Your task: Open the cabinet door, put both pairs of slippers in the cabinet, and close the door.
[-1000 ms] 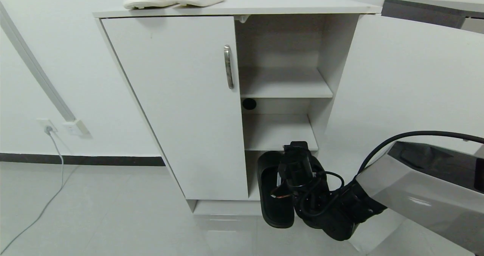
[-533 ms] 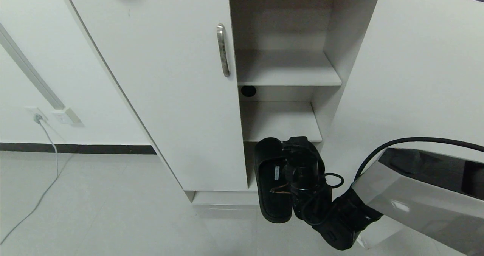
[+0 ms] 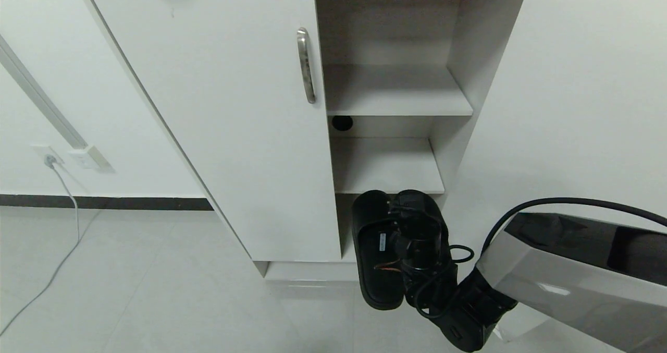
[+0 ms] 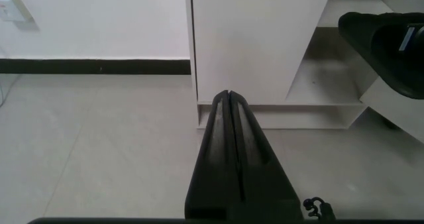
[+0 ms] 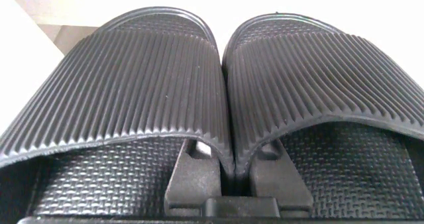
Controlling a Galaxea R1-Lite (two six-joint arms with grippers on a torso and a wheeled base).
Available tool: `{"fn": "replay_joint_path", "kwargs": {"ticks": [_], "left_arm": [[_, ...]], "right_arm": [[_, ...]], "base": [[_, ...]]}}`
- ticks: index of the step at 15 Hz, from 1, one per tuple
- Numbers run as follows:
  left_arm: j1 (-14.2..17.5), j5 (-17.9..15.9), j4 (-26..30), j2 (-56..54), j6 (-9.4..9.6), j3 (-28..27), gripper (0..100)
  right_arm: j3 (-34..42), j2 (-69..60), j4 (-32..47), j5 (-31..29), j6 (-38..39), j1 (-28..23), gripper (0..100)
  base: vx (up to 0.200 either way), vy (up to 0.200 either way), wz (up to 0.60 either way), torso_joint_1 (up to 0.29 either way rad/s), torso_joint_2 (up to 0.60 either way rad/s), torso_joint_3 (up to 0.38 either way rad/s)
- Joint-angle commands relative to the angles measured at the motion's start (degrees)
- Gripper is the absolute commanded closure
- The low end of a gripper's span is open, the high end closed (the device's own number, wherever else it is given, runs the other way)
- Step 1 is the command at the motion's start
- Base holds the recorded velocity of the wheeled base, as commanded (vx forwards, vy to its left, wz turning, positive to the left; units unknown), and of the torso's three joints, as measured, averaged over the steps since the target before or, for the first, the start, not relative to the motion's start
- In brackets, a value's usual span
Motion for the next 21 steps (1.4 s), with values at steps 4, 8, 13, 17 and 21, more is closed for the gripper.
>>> {"fn": "replay_joint_path", "kwargs": {"ticks": [4,8,13,17,21], "left_arm": [[0.0,0.0,0.0,0.0,-0.13,0.0,100],[0.0,-0.1,0.2,0.0,-0.04,-0.1,100],[0.0,-0.1,0.2,0.0,-0.04,-0.1,100],[0.0,0.0,0.0,0.0,-0.04,0.0,100],[0.0,-0.1,0.1,0.0,-0.04,0.0,100]], "right_arm": [[0.0,0.1,0.1,-0.1,0.0,0.0,100],[0.0,0.1,-0.1,-0.1,0.0,-0.3,100],[-0.7,0.4,0.4,-0.2,0.1,-0.6,100],[-11.6,2.7,12.7,-0.2,4.0,-2.0,100],[-19.4,5.1,18.8,-0.2,4.9,-3.5,100]], "base": [[0.050,0.000,0.00,-0.001,0.00,-0.001],[0.200,0.000,0.00,0.001,0.00,0.002],[0.200,0.000,0.00,0.004,0.00,0.000],[0.050,0.000,0.00,0.001,0.00,0.002],[0.000,0.000,0.00,0.000,0.00,0.000]]}}
